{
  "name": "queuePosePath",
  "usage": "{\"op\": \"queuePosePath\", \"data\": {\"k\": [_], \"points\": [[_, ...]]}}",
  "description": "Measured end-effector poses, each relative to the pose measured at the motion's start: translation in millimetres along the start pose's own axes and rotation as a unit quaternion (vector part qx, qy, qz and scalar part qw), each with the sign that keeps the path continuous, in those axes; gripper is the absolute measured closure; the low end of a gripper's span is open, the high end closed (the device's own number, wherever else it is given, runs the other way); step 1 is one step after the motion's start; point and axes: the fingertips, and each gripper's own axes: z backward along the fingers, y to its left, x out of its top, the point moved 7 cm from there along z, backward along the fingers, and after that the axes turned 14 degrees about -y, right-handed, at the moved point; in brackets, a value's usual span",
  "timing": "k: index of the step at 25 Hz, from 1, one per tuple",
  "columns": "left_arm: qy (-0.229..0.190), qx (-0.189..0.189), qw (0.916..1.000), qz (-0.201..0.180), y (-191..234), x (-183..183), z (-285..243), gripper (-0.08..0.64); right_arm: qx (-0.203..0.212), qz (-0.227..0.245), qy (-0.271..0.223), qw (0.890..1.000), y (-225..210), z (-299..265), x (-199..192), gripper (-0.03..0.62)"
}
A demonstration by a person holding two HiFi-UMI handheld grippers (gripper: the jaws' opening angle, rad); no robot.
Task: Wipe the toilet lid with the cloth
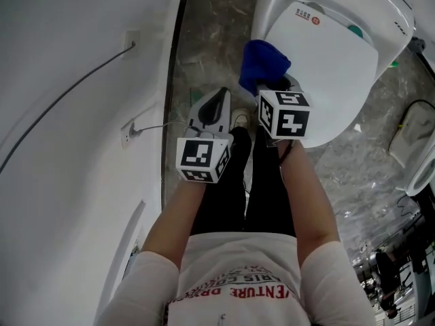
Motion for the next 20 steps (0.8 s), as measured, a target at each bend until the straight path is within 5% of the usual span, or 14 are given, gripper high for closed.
{"op": "queuePosePath", "data": {"k": [7, 20], "points": [[0.012, -0.020, 0.9997, 0.006, -5, -9, -9, 0.554, -0.020, -0.016, 0.000, 1.000, -22, 6, -11, 0.505], [0.022, -0.086, 0.9960, -0.014, -82, 0, -34, 0.554, -0.047, -0.054, -0.023, 0.997, -90, 66, -19, 0.505]]}}
